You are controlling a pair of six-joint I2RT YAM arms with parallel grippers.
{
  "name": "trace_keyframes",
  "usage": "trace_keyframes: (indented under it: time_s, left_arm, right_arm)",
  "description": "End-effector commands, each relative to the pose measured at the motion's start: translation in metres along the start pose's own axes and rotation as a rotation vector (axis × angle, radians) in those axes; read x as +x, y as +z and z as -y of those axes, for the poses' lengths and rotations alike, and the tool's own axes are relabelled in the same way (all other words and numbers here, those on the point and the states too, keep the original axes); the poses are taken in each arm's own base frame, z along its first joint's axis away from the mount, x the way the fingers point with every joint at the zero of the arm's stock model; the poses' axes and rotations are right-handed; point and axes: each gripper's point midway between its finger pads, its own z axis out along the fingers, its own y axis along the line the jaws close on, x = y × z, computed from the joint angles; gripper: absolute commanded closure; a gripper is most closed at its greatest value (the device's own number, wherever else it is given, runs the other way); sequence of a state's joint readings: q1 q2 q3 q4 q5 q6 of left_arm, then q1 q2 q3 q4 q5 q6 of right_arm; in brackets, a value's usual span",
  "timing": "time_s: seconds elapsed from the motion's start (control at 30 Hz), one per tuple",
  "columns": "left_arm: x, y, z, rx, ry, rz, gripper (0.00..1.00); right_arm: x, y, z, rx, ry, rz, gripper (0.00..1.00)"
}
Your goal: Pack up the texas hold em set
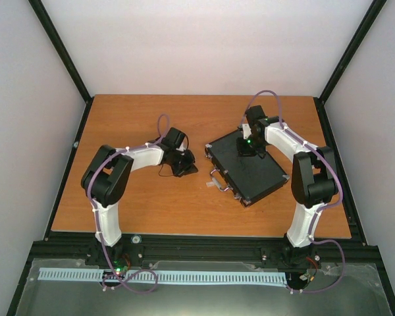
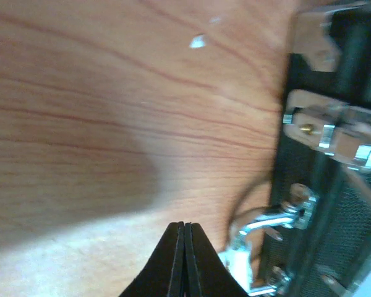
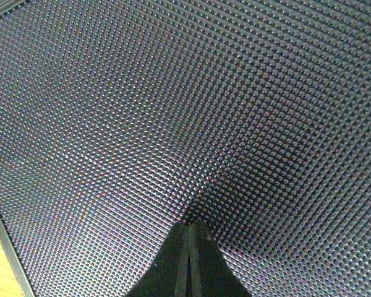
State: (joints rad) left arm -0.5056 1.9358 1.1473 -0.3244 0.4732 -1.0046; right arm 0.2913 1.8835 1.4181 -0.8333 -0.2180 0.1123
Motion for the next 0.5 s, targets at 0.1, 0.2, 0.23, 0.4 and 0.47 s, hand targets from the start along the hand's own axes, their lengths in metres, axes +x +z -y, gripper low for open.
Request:
trace_keyframes:
  time_s: [0.1,0.2,0.23,0.4,0.47]
  left_arm:
    - [-0.018,-0.068,0.090,0.182,0.123,0.118,0.99]
    - [-0.021,-0.074,0.103,0.214,0.126,0.125,0.99]
    - [-0.022,-0.071,0.103,0.214,0.120,0.120,0.99]
    - [-0.028,-0.052,0.103,0.226,0.091,0.094,0.99]
    - [-0.032,-0.046,0.102,0.220,0.084,0.090,0.99]
  right_arm:
    - [0.037,0.030,0.008,0.015,0.023,-0.145,0.97]
    - [0.037,0.030,0.008,0.018,0.022,-0.143,0.97]
    - [0.037,0.030,0.009,0.020,0.023,-0.143,0.97]
    - [0.038,0.031,0.011,0.030,0.020,-0.150,0.97]
    - [0.038,0.031,0.012,0.034,0.018,-0.151,0.97]
